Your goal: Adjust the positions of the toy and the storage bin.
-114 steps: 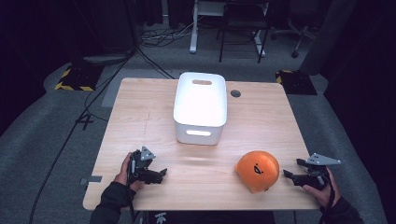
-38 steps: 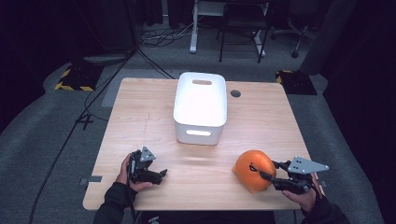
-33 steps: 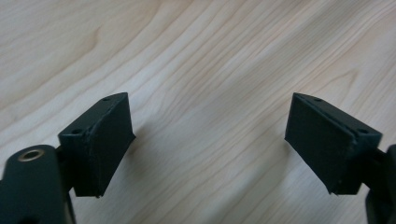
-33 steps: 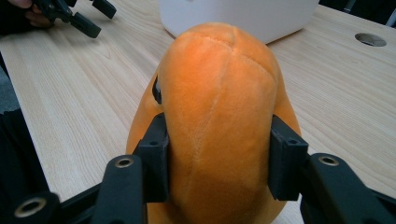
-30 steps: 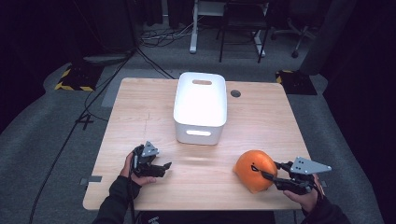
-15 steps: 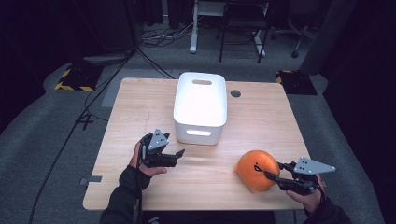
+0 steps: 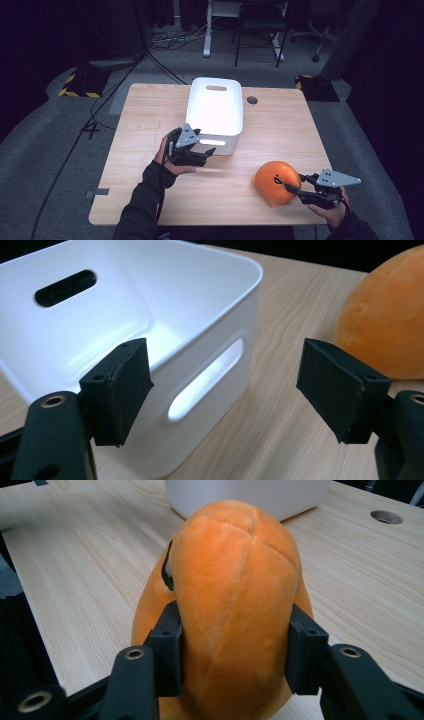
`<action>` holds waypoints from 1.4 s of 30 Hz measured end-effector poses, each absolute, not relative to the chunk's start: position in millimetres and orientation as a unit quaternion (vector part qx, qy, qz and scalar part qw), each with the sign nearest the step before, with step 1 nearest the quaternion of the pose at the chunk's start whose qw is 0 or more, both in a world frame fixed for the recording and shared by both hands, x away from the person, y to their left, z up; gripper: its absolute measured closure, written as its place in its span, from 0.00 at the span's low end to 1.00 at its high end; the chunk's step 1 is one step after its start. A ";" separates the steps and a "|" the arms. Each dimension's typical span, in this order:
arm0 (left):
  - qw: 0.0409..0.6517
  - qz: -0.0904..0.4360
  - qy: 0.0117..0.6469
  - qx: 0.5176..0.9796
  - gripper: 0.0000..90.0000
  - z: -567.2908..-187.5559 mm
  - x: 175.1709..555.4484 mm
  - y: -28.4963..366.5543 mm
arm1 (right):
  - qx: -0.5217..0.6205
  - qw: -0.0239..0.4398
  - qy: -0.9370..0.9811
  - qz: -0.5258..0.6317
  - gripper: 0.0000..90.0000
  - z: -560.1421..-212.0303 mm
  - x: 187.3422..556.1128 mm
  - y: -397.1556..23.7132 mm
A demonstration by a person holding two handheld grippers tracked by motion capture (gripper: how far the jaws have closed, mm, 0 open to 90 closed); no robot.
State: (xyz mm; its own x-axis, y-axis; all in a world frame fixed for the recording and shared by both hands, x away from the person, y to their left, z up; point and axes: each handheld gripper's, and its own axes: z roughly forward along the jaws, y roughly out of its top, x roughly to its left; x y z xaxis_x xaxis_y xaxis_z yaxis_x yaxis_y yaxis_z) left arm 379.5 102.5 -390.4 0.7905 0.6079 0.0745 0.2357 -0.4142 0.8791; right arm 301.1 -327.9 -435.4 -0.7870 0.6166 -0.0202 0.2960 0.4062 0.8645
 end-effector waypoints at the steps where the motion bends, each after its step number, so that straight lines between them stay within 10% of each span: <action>1: 0.480 0.189 0.252 0.819 0.25 -387.8 383.9 94.5 | 0.278 0.172 0.821 0.469 0.57 -435.4 300.9 -328.1; 20: 0.472 0.145 0.219 0.841 0.30 -393.7 420.4 31.0 | 0.275 0.172 0.819 0.473 0.57 -437.0 300.6 -330.2; 36: 0.464 0.156 0.237 0.839 0.85 -401.5 428.5 -4.0 | 0.281 0.166 0.816 0.476 0.57 -438.0 301.2 -332.7; 42: 0.463 0.155 0.241 0.839 0.87 -401.2 420.4 -14.5 | 0.279 0.168 0.817 0.476 0.57 -438.0 301.5 -333.8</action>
State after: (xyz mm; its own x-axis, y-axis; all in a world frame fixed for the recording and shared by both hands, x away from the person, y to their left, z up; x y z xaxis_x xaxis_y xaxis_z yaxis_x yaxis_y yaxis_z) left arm 420.4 -14.5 -401.2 0.8360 0.5475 0.0364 0.2610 -0.4551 0.8513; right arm 301.5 -333.8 -438.0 -0.7877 0.6159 -0.0093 0.2962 0.3919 0.8710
